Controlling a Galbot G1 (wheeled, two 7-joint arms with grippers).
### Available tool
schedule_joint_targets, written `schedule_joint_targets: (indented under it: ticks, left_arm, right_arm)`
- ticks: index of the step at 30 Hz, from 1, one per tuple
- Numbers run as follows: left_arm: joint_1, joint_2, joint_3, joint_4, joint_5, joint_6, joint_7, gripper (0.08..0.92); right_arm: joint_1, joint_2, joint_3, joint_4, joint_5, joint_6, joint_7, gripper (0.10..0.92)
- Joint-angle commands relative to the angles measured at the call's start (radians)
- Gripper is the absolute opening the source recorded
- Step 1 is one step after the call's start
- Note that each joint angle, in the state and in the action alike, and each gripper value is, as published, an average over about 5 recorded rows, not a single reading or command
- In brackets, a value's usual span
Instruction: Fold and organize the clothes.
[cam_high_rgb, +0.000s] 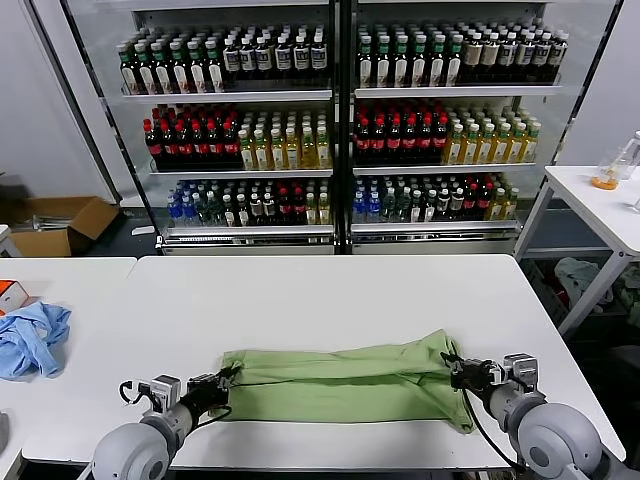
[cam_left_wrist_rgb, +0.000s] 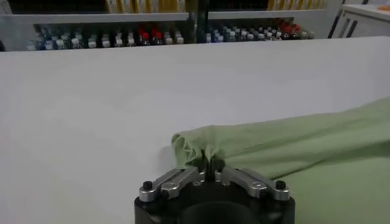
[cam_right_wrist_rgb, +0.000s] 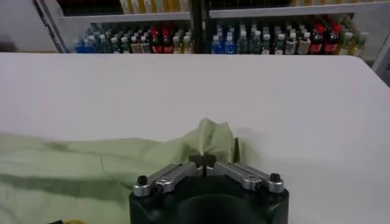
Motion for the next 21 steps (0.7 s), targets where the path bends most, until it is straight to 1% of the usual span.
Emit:
schedule_joint_targets:
  ticks: [1,4,8,17,19,21]
  left_arm:
    - [0.039,-0.040,-0.010,-0.063,0.045,-0.002,-0.041,0.255]
    - [0.059,-0.077,-0.011,-0.094,0.100,-0.011,-0.087,0.342]
    - [0.083,-0.128,-0.006,-0.101,0.196,-0.032,-0.143,0.455]
    - [0.098,-0.207,-0.013,-0.085,0.270,-0.065,-0.216,0.715]
    - [0.097,-0.218,-0.012,-0.074,0.282,-0.064,-0.225,0.768]
    - [0.095,-0.227,-0.007,-0.064,0.285,-0.056,-0.226,0.800]
  right_arm:
    - [-0.027,-0.002,0.025,0.048,-0.030,0.001,-0.003,0.292]
    - [-0.043,-0.003,0.044,0.070,-0.041,0.002,-0.002,0.378]
    - [-0.059,-0.003,0.060,0.091,-0.051,0.002,-0.002,0.500]
    - [-0.066,-0.002,0.064,0.102,-0.066,0.002,-0.001,0.756]
    - [-0.065,0.000,0.063,0.103,-0.067,0.002,-0.001,0.793]
    - [-0.064,0.001,0.061,0.102,-0.069,0.003,-0.001,0.815]
